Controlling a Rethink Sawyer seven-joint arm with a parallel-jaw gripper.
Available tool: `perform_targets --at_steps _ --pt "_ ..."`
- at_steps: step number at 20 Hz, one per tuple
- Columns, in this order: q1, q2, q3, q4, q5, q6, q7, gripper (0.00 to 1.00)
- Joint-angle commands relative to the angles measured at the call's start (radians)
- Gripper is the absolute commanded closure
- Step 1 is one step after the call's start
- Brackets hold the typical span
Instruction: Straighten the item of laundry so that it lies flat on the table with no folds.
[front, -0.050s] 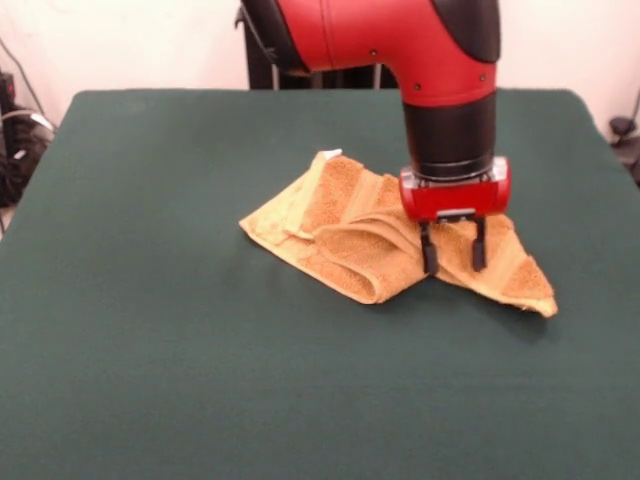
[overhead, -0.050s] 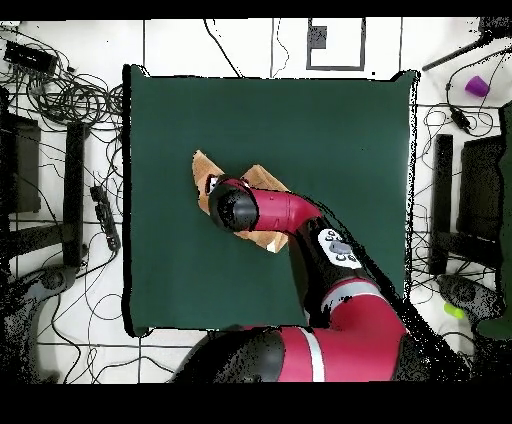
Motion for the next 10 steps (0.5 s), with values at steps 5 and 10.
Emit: perform_targets --at_steps 5,10 --pt "-0.007 0.034 0.106 0.083 -0.016 0.019 0.085 1.00" --pt "-0.009 0.031 0.120 0.096 -0.013 -0.012 0.105 1.00"
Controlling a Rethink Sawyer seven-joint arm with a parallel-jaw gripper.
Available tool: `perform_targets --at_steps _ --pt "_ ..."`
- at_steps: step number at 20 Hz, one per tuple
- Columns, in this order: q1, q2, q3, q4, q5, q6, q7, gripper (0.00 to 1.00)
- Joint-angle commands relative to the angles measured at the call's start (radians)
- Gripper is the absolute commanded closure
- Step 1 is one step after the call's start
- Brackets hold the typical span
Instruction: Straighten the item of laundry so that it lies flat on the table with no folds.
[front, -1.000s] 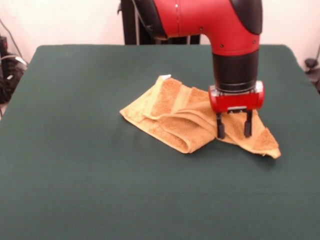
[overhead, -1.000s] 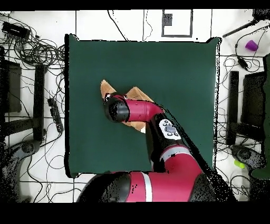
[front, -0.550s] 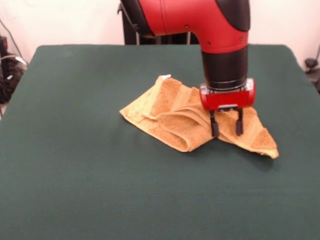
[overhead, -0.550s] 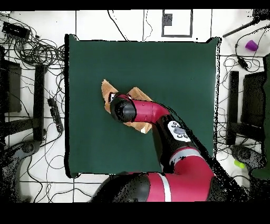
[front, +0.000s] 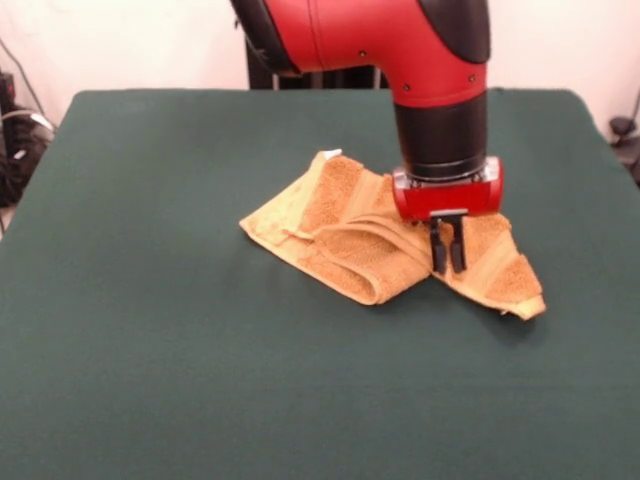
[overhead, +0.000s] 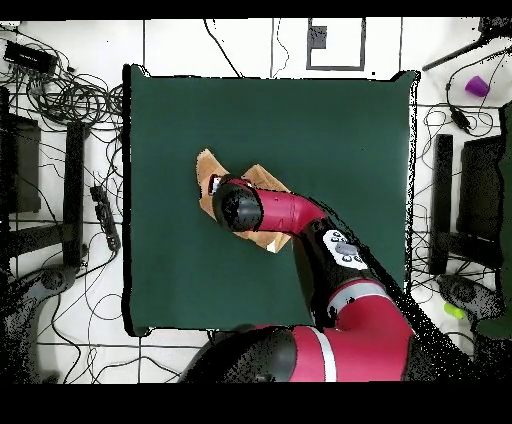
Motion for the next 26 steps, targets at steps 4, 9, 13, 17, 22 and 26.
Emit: perform_targets --at_steps 4,9,13,17,22,26 --pt "0.007 -0.023 0.133 0.133 0.018 -0.007 0.143 1.00" --pt "0.075 -0.181 0.129 0.228 0.093 0.051 0.233 1.00" --pt "0.136 -0.293 0.100 0.292 0.154 0.092 0.281 1.00" --pt "0.139 -0.359 0.107 0.344 0.206 0.114 0.274 1.00" --pt "0.140 -0.399 0.139 0.427 0.260 0.029 0.302 1.00" --pt "0.156 -0.404 0.159 0.498 0.279 -0.083 0.342 1.00"
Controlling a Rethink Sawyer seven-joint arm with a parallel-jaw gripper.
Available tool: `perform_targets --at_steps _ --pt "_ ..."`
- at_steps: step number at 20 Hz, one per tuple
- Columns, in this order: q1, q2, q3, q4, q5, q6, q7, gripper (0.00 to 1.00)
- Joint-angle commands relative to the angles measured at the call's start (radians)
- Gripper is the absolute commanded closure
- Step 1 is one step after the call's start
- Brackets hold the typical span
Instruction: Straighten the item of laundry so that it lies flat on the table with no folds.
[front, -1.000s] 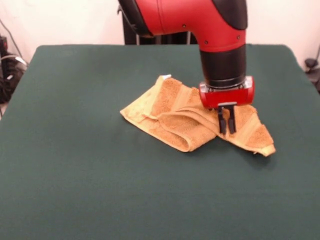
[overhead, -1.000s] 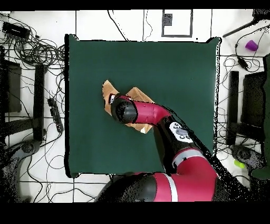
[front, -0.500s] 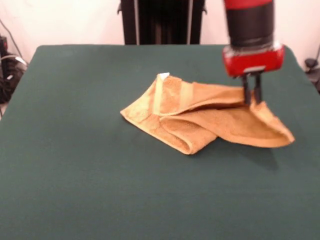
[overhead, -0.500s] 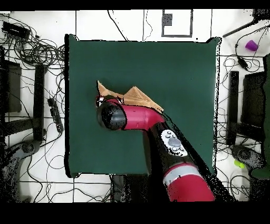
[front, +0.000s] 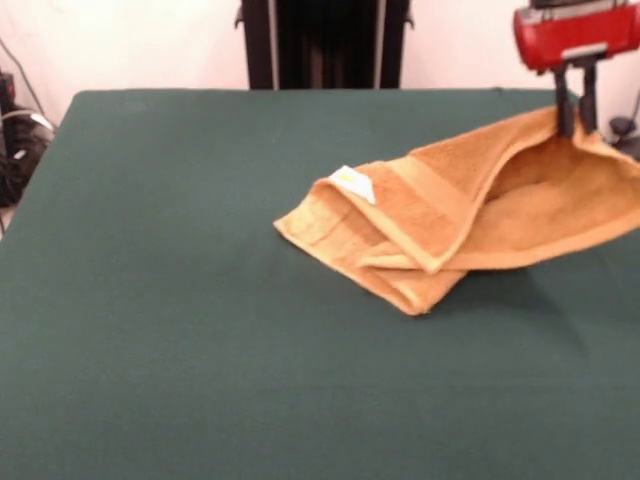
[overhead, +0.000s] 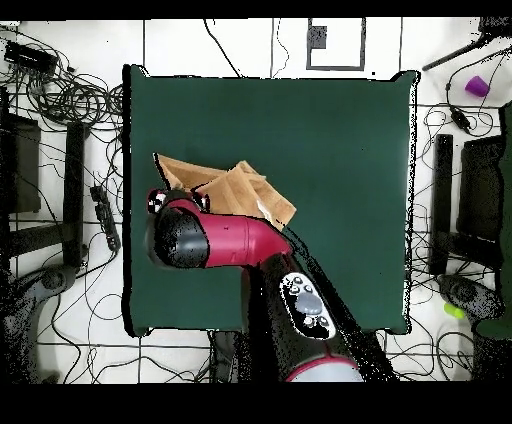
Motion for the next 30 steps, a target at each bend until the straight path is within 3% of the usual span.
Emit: perform_targets --at_steps 1,6,9,14,18,22,26,30 --pt "0.039 -0.036 0.121 0.227 0.090 -0.101 0.340 1.00" --pt "0.045 -0.054 0.130 0.323 0.057 -0.224 0.367 1.00" --pt "0.072 -0.055 0.086 0.358 0.026 -0.282 0.352 1.00" --pt "-0.054 -0.018 0.183 0.446 -0.088 -0.387 0.300 1.00" --pt "-0.125 -0.029 0.262 0.526 -0.159 -0.462 0.325 1.00" --pt "-0.128 -0.024 0.256 0.591 -0.209 -0.562 0.345 1.00" --pt "-0.137 -0.038 0.259 0.653 -0.232 -0.537 0.316 1.00" --pt "-0.173 0.022 0.276 0.689 -0.327 -0.624 0.296 1.00"
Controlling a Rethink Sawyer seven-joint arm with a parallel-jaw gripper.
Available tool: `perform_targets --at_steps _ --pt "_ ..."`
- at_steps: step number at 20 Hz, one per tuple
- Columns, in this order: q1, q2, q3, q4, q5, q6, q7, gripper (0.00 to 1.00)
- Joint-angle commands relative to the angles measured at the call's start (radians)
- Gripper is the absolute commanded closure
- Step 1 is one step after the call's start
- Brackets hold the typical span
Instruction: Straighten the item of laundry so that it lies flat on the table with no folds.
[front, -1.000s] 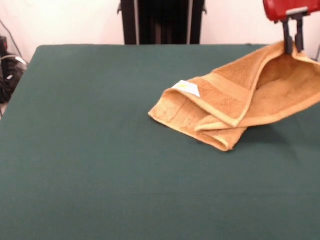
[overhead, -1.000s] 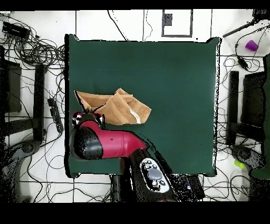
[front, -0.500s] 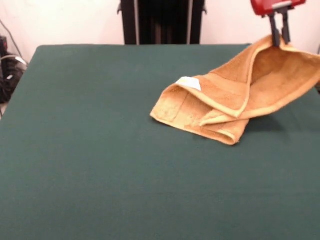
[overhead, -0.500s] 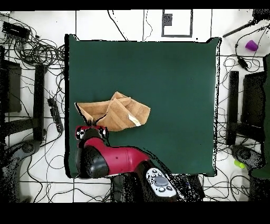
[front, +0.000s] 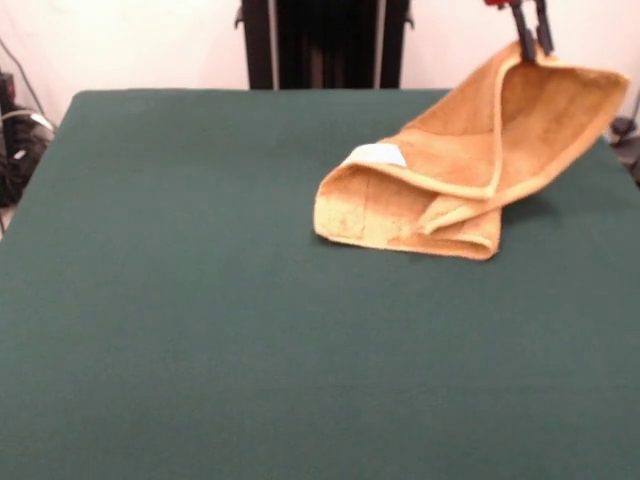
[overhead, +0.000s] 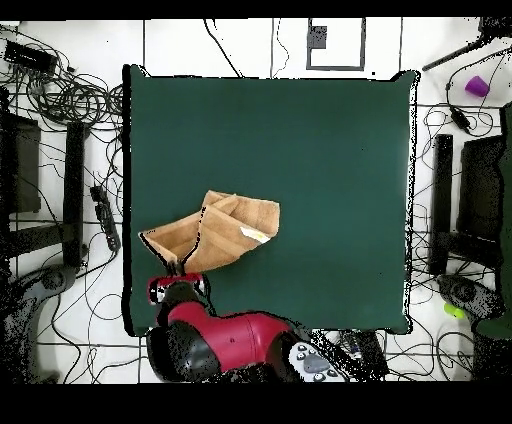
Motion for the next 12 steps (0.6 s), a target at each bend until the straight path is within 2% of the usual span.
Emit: perform_targets --at_steps 1,3,6,9,12 --pt "-0.018 0.088 0.120 0.162 -0.116 -0.085 0.253 1.00" --pt "0.004 0.123 0.037 0.150 -0.145 -0.142 0.235 1.00" --pt "-0.010 0.170 -0.017 0.142 -0.192 -0.285 0.268 1.00" --pt "-0.058 0.170 -0.013 0.153 -0.227 -0.271 0.263 1.00" --pt "-0.111 0.205 -0.037 0.142 -0.299 -0.259 0.217 1.00"
